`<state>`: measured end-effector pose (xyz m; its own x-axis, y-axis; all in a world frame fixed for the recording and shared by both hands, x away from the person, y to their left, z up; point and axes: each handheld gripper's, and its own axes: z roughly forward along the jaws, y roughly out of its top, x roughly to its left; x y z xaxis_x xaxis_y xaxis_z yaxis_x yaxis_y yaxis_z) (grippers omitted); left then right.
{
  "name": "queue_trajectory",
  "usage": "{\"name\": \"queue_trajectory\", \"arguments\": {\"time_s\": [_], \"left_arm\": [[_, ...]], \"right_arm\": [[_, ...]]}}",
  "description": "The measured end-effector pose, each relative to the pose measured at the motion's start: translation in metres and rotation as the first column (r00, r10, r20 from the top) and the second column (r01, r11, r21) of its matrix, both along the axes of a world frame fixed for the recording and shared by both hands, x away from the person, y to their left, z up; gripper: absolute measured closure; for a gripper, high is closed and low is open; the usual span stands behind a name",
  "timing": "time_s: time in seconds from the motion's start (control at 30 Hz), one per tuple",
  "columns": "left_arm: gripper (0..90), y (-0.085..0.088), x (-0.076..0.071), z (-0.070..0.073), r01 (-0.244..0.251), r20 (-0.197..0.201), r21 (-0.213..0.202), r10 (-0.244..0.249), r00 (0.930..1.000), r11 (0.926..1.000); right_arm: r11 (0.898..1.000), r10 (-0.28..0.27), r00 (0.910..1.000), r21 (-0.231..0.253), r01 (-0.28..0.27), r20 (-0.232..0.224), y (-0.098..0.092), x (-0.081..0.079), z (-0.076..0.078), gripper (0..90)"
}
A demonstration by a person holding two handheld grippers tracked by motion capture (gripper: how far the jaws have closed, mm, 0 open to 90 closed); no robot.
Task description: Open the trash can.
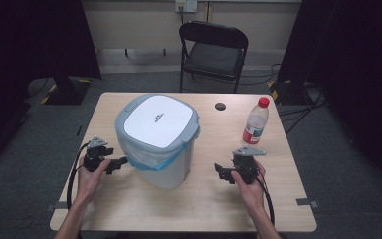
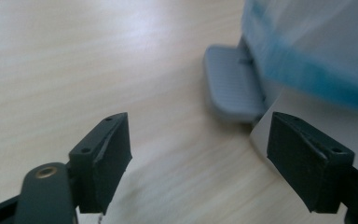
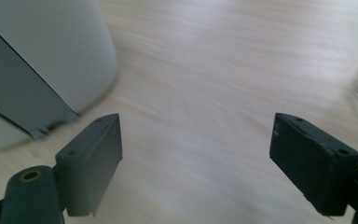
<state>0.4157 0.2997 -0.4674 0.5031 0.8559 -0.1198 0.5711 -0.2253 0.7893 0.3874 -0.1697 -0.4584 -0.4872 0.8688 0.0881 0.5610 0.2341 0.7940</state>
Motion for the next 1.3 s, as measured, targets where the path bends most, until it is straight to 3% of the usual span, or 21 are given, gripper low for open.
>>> {"name": "queue_trajectory", "arguments": {"time_s": [0.13, 0.23, 0.37, 0.47, 0.5, 0.53, 0.6, 0.7, 0.73, 0.77, 0.8, 0.83, 0.9, 0.97, 1.03, 1.13, 1.2, 1.23, 1.27, 1.3], "left_arm": [[21.6, -0.004, 0.012, 0.001, 0.004, 0.007, -0.014, -0.003, 1.0, 0.9999], [21.7, -0.007, 0.019, -0.007, 0.025, 0.0, -0.027, -0.025, 0.9997, 0.9993], [23.2, -0.008, 0.023, -0.012, 0.02, -0.013, -0.044, -0.021, 0.9997, 0.9988], [25.0, -0.009, 0.025, -0.013, 0.017, 0.006, -0.046, -0.017, 0.9998, 0.9988], [27.3, -0.009, 0.027, -0.015, 0.026, 0.009, -0.067, -0.025, 0.9997, 0.9974], [29.9, -0.009, 0.027, -0.015, 0.026, 0.009, -0.067, -0.025, 0.9997, 0.9974], [30.0, -0.006, 0.03, -0.019, 0.043, -0.005, -0.119, -0.043, 0.999, 0.992], [31.0, -0.005, 0.03, -0.02, 0.059, 0.001, -0.131, -0.06, 0.9982, 0.9896], [35.0, -0.006, 0.029, -0.019, 0.073, 0.007, -0.133, -0.072, 0.9973, 0.9885], [45.7, -0.007, 0.028, -0.019, 0.108, 0.003, -0.159, -0.109, 0.994, 0.9813], [51.5, -0.007, 0.028, -0.019, 0.108, 0.003, -0.159, -0.109, 0.994, 0.9813], [51.5, -0.009, 0.027, -0.019, 0.135, 0.013, -0.157, -0.135, 0.9908, 0.9782], [48.0, -0.014, 0.026, -0.019, 0.144, 0.001, -0.167, -0.146, 0.9893, 0.9755], [48.0, -0.016, 0.024, -0.019, 0.157, -0.002, -0.16, -0.159, 0.9873, 0.9747], [44.2, -0.023, 0.022, -0.017, 0.158, -0.006, -0.134, -0.16, 0.9871, 0.9783], [42.1, -0.027, 0.021, -0.017, 0.162, -0.004, -0.128, -0.164, 0.9864, 0.9784], [43.9, -0.031, 0.019, -0.016, 0.176, -0.002, -0.127, -0.177, 0.9842, 0.9763], [43.9, -0.034, 0.018, -0.015, 0.193, 0.001, -0.121, -0.194, 0.9809, 0.9737], [47.6, -0.037, 0.016, -0.016, 0.198, -0.001, -0.132, -0.2, 0.9798, 0.9712], [47.5, -0.041, 0.014, -0.015, 0.202, -0.003, -0.128, -0.204, 0.979, 0.9711]], "right_arm": [[0.999, 0.035, 0.9988, 0.017, -0.035, 0.034, 0.022, 0.008, 0.014, 15.9], [0.996, 0.081, 0.9955, 0.042, -0.083, 0.049, 0.042, 0.012, 0.024, 16.0], [0.992, 0.105, 0.9937, 0.073, -0.107, 0.04, 0.051, 0.013, 0.03, 16.2], [0.987, 0.115, 0.9921, 0.104, -0.12, 0.051, 0.056, 0.013, 0.032, 16.7], [0.985, 0.132, 0.9904, 0.104, -0.136, 0.039, 0.06, 0.012, 0.03, 16.7], [0.985, 0.132, 0.9904, 0.104, -0.136, 0.039, 0.06, 0.012, 0.03, 16.7], [0.988, 0.124, 0.9914, 0.088, -0.127, 0.043, 0.063, 0.012, 0.029, 16.7], [0.989, 0.112, 0.9931, 0.096, -0.115, 0.034, 0.065, 0.015, 0.027, 12.7], [0.988, 0.116, 0.9927, 0.1, -0.119, 0.031, 0.064, 0.016, 0.027, 12.9], [0.989, 0.106, 0.9939, 0.101, -0.109, 0.03, 0.064, 0.016, 0.027, 13.0], [0.989, 0.106, 0.9939, 0.101, -0.109, 0.03, 0.064, 0.016, 0.027, 13.0], [0.99, 0.098, 0.9945, 0.094, -0.101, 0.036, 0.064, 0.016, 0.027, 13.2], [0.995, 0.049, 0.997, 0.085, -0.054, 0.06, 0.06, 0.02, 0.027, 17.3], [0.995, 0.039, 0.9977, 0.092, -0.044, 0.055, 0.058, 0.021, 0.027, 18.8], [0.996, 0.019, 0.9975, 0.086, -0.025, 0.069, 0.054, 0.026, 0.027, 19.9], [0.996, 0.004, 0.9981, 0.092, -0.01, 0.062, 0.049, 0.037, 0.027, 20.4], [0.996, 0.0, 0.9984, 0.087, -0.005, 0.056, 0.047, 0.043, 0.029, 24.6], [0.996, 0.004, 0.9988, 0.091, -0.009, 0.048, 0.047, 0.045, 0.03, 30.2], [0.993, 0.035, 0.9989, 0.111, -0.038, 0.033, 0.046, 0.051, 0.032, 41.3], [0.996, 0.009, 0.9988, 0.085, -0.013, 0.047, 0.048, 0.056, 0.033, 41.1]]}}
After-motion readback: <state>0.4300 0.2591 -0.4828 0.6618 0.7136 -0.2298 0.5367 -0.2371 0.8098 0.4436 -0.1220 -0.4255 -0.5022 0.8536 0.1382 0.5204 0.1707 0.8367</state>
